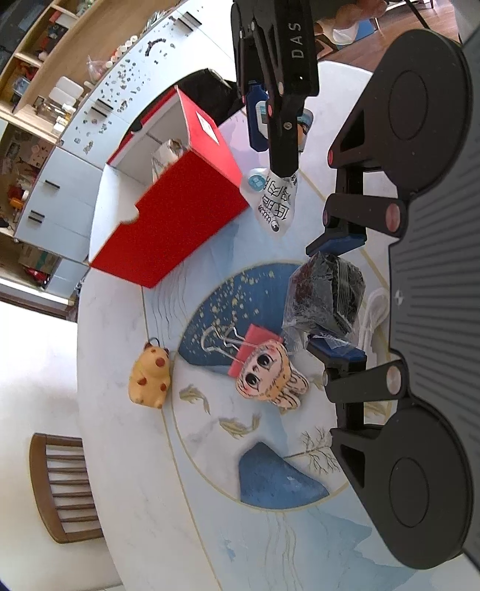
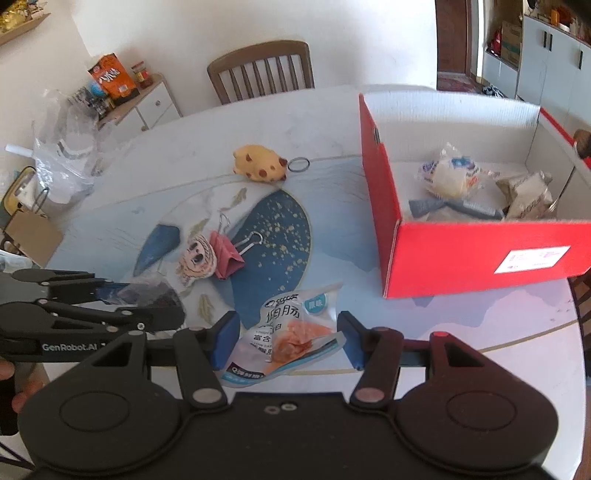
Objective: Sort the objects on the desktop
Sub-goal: 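Carry the black bag with left tool while right tool carries the sausage pack to the box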
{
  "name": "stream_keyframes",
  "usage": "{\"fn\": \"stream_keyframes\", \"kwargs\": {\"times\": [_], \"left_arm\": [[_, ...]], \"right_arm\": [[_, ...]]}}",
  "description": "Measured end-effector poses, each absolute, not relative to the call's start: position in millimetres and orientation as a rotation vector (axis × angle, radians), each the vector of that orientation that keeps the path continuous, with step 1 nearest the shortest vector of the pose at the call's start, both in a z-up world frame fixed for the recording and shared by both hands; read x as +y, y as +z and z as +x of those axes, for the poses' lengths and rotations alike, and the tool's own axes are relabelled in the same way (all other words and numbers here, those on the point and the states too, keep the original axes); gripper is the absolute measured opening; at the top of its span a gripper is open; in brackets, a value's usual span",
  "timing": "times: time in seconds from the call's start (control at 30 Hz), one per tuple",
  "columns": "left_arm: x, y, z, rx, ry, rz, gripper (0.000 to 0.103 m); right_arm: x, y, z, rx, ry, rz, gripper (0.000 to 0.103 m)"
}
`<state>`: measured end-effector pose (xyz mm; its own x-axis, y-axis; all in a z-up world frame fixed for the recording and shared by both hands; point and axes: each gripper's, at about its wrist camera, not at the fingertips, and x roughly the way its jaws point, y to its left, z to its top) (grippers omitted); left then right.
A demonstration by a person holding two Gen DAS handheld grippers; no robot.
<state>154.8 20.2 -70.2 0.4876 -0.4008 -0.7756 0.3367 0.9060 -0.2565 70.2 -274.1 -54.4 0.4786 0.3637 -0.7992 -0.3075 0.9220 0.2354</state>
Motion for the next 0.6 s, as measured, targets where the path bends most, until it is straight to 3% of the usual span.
{"fn": "stream_keyframes", "kwargs": {"times": [0.6], "left_arm": [[-34.3, -10.6, 169.0, 0.862, -0.568, -0.065, 0.047]], "right_arm": [[-330.5, 12.2, 71.8, 0.855, 0.394, 0.13, 0.058]]}}
